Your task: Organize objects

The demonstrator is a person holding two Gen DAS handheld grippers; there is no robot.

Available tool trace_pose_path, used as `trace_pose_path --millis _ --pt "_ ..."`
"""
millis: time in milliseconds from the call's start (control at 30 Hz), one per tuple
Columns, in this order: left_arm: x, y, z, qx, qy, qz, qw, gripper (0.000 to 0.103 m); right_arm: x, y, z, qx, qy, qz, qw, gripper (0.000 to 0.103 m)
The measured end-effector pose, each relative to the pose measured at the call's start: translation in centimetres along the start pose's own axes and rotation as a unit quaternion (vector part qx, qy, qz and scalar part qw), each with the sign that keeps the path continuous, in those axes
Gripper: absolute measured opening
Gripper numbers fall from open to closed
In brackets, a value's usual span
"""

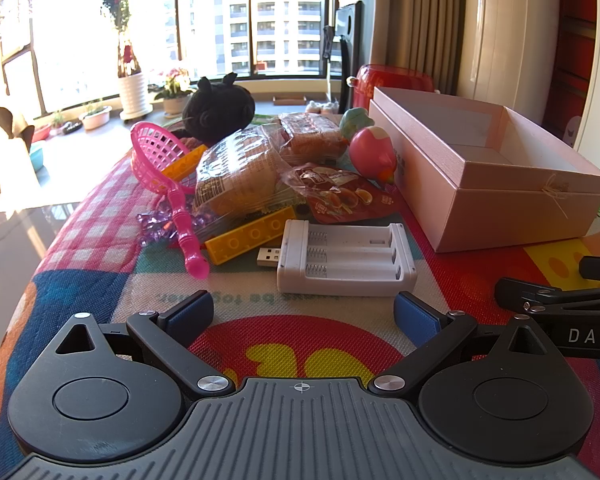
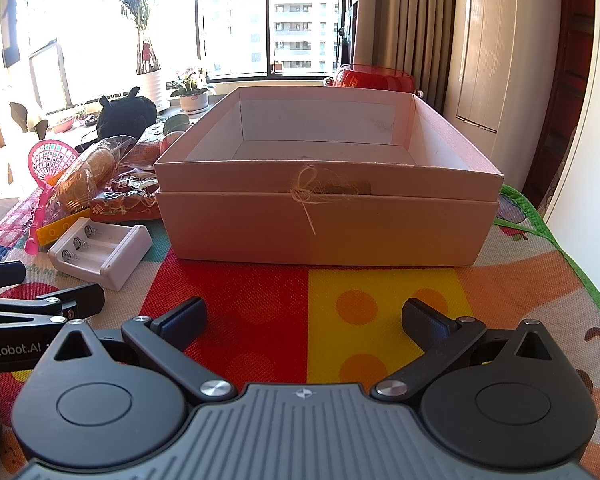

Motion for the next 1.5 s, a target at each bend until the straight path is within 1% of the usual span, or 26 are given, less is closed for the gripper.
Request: trace_pose_path --millis 1067,1167,1233,1367,1467,1500 --pt "0.0 0.0 0.0 0.001 0.0 0.0 1.0 0.101 0.1 0.0 0.0 0.001 0.0 -0.001 1.0 0.103" --pt "0.0 0.0 0.0 -0.001 0.0 0.0 1.0 0.1 0.1 0.0 0.0 0.001 0.0 -0.001 1.0 0.103" --pt "0.0 0.1 0.2 -0.008 -0.002 0.006 0.9999 0.1 0.1 0.0 0.0 0.003 0.001 -0.003 1.0 0.103" --pt "0.1 0.5 0.5 -0.014 0.003 0.003 0.9999 0.099 0.2 0.0 -0.1 0.01 0.011 0.008 1.0 0.103" --pt "0.7 1.0 1.3 -0.013 0.0 0.001 0.9999 0.099 0.4 0.0 -0.2 0.026 0.037 0.029 0.999 0.103" --pt "1.0 1.2 1.5 -0.013 -0.003 0.003 0.9999 0.099 0.5 -0.1 -0.3 0.033 0.044 0.024 0.998 0.103"
Point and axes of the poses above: each gripper's, at about its wrist camera, not at the fingertips, and z roughly against the way its jaws point, y to its left, x to its top, the point moved 9 cm from there along -z, roughly the way its jaws point, and after that the axes turned 10 degrees about y, right-handed, at the moved point
